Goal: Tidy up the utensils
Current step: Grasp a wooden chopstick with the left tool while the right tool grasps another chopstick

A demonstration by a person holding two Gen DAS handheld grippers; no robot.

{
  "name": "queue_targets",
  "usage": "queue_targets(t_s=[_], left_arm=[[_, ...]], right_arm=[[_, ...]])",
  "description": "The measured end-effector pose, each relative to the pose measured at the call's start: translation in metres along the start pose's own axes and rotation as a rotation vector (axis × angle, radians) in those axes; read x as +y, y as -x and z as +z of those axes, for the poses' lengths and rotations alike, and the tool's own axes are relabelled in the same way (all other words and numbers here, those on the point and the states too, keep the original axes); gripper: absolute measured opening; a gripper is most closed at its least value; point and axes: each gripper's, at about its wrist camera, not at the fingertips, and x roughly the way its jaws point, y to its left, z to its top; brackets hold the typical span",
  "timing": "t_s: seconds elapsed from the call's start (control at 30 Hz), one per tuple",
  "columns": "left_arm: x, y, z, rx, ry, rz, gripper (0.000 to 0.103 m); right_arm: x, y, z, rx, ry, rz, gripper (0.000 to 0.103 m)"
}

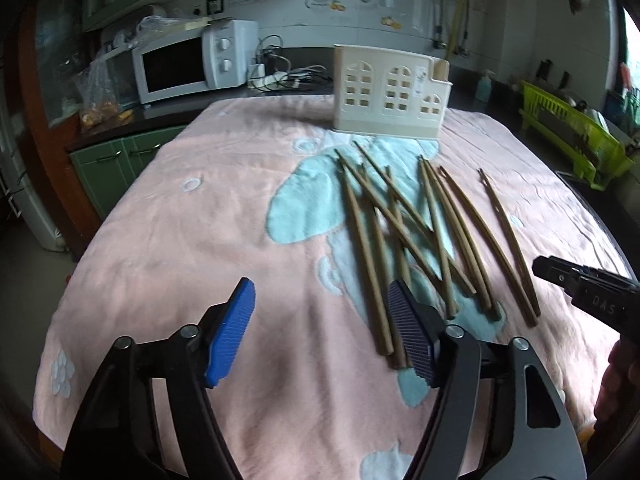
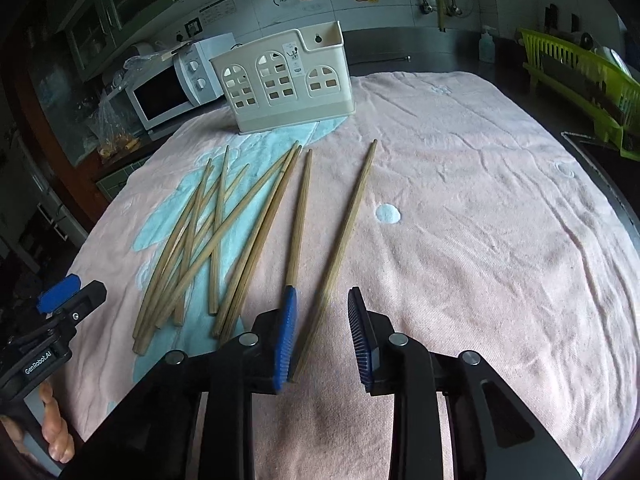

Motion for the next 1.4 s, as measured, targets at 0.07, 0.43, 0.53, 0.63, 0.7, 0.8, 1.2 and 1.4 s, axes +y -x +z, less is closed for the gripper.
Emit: queue_targets(t_s=[0.07,0.43,0.53,0.63,0.7,0.8,1.2,1.4], left_arm=[[-0.005,0.0,-0.001,-0.001,-0.014,-0.025,0.065],[-0.003,-0.023,-0.003,0.082,0.019,-0.05,0.042],[-0.006,-0.03,0.0,0.094,0.014,-0.048,0.042],[-0.009,-0.039,0.002,0.112,0.013,-0.042,0.039],[-0.011,-0.045,0.003,0.127,0.009,-0.038,0.039],[-0.016,-0.05,0.004,0.139,-0.006,-0.023,0.039],[-0.022,-0.05,0.003,0.136,-0.065,0.095,0.037],[-0.023,-0.051,0.005,0.137,-0.048,0.129,0.031]], right_arm=[[0.001,-0.001,0.0,0.004,0.001,0.005,0.031],[0.0,-0.011,-0.003,0.041,0.002,0.008,0.032],[0.0,-0.013,-0.004,0.045,0.005,0.009,0.033],[0.001,-0.014,-0.004,0.044,0.015,0.007,0.033],[0.0,-0.014,-0.004,0.044,0.018,0.008,0.033],[-0.001,-0.014,-0.003,0.043,0.023,0.006,0.034],[-0.001,-0.013,-0.005,0.034,0.067,-0.048,0.034],[-0.002,-0.013,-0.006,0.032,0.063,-0.051,0.034]])
